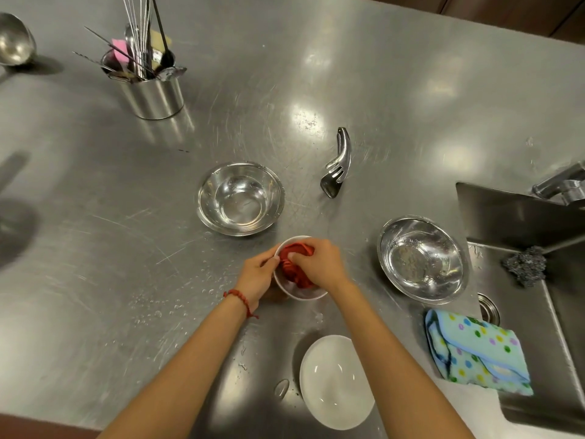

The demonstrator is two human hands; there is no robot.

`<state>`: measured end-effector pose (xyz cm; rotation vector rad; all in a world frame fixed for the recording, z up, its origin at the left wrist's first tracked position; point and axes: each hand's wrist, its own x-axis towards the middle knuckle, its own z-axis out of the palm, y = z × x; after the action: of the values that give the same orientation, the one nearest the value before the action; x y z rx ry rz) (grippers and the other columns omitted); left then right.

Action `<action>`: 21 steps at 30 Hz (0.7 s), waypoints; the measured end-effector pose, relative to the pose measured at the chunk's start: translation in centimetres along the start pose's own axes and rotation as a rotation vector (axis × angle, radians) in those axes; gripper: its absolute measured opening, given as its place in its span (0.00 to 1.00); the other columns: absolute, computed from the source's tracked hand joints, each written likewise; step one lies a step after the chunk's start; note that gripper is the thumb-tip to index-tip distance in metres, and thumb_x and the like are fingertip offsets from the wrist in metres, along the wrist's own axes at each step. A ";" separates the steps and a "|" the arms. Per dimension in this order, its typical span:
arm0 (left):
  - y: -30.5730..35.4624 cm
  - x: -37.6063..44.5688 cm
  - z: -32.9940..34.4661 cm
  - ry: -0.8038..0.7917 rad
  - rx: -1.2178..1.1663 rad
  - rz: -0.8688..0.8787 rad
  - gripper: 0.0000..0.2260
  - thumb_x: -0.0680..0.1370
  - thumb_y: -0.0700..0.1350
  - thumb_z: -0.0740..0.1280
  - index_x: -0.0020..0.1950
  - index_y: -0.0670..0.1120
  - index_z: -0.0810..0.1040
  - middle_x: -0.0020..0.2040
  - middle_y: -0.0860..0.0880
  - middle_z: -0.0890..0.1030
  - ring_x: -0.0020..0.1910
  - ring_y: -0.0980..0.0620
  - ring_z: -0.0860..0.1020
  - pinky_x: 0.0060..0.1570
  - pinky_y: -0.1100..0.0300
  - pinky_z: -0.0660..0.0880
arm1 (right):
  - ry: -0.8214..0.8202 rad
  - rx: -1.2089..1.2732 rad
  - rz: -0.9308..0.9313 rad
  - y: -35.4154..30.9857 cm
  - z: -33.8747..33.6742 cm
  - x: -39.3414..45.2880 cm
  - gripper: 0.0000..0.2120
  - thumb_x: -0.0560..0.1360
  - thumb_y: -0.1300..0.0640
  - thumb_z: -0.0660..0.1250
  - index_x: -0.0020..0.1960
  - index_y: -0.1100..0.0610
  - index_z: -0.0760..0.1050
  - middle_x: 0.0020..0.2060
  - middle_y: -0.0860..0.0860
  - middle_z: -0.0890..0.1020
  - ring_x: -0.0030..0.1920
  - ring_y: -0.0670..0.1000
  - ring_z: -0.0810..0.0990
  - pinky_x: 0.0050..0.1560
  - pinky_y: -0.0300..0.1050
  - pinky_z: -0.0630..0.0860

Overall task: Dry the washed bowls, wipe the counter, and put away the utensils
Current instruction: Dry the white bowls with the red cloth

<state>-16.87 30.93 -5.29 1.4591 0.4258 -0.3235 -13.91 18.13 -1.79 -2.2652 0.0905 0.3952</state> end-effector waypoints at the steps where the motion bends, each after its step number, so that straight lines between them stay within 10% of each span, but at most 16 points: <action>1: 0.0 0.0 0.0 0.005 0.003 -0.008 0.15 0.78 0.38 0.59 0.53 0.56 0.78 0.51 0.47 0.81 0.49 0.52 0.78 0.51 0.58 0.75 | 0.005 0.009 -0.001 0.1 0.3 -0.1 0.11 0.71 0.56 0.69 0.54 0.53 0.80 0.50 0.53 0.83 0.47 0.49 0.77 0.47 0.37 0.68; 10: 1.5 0.8 -0.3 -0.060 0.127 0.045 0.14 0.78 0.35 0.61 0.62 0.38 0.75 0.61 0.41 0.78 0.55 0.51 0.75 0.56 0.61 0.72 | -0.382 -0.206 -0.090 0.5 -1.2 -0.1 0.14 0.70 0.56 0.70 0.56 0.53 0.79 0.53 0.54 0.82 0.53 0.52 0.77 0.52 0.39 0.68; 18: -0.9 -2.0 0.6 0.137 -0.088 -0.111 0.17 0.76 0.43 0.66 0.65 0.48 0.74 0.54 0.45 0.81 0.52 0.46 0.79 0.53 0.47 0.78 | -0.055 -0.059 -0.050 0.5 0.0 -0.7 0.12 0.72 0.55 0.68 0.55 0.52 0.79 0.51 0.53 0.82 0.49 0.50 0.76 0.50 0.39 0.69; 21: -1.7 -2.9 1.6 0.181 -0.124 -0.029 0.15 0.77 0.37 0.61 0.62 0.50 0.76 0.49 0.51 0.82 0.48 0.52 0.79 0.49 0.56 0.77 | -0.047 -0.067 -0.035 0.4 1.2 -1.2 0.13 0.73 0.55 0.67 0.56 0.54 0.78 0.51 0.55 0.82 0.51 0.53 0.78 0.51 0.40 0.68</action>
<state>-20.08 29.08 -5.38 1.3662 0.6033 -0.1845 -15.40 18.67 -2.42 -2.3186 0.0142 0.4383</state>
